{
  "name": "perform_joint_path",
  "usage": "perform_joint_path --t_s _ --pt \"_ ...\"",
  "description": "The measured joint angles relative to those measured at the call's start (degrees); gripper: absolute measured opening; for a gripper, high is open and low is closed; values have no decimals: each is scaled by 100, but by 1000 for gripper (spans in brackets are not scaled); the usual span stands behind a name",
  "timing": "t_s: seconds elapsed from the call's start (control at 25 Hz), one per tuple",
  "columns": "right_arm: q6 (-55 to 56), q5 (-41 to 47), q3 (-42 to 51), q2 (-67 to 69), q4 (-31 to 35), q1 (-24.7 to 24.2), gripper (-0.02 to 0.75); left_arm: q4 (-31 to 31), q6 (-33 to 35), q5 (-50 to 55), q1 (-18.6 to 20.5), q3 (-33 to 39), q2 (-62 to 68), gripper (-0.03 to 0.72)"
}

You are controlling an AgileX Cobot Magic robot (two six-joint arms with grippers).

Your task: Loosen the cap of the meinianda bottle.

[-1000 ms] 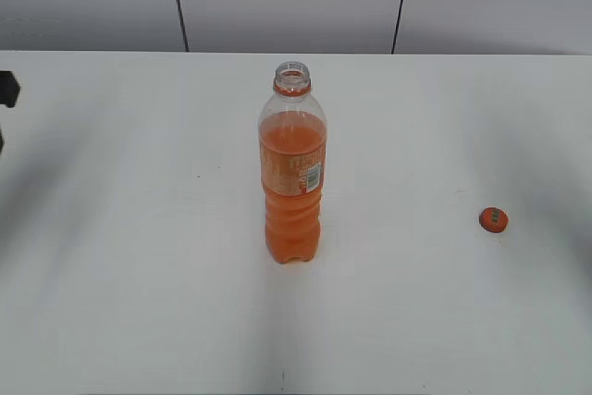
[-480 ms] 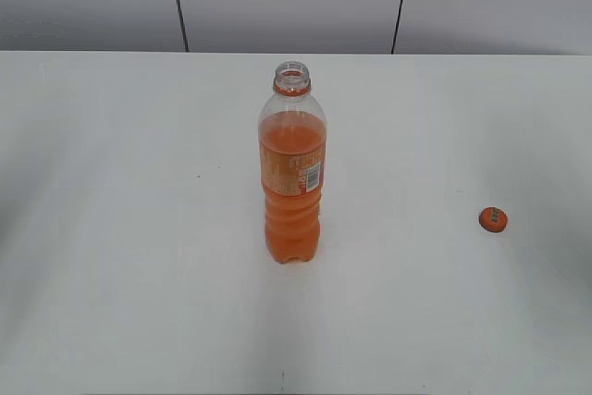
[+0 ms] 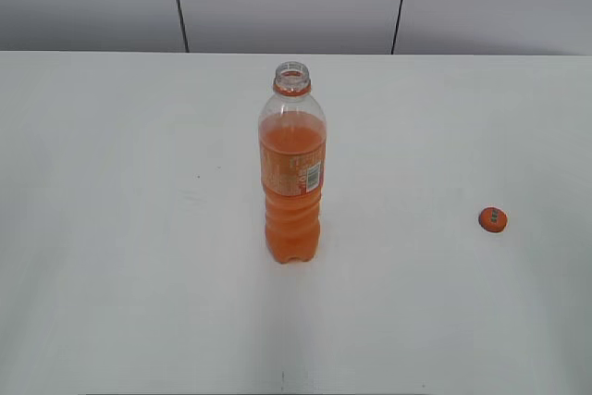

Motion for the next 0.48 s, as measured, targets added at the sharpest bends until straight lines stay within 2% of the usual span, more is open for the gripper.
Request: perform_joint_path --t_s 0.12,0.32,0.48 --pt "0 -26 324 -702 0 0 498 0 293 2 0 89 -842 489" --pt "-114 -34 852 -1592 0 0 498 -108 414 9 0 220 -1951 489" --pt "-156 -122 886 -2309 -2 0 498 -221 525 28 0 284 -2548 489"
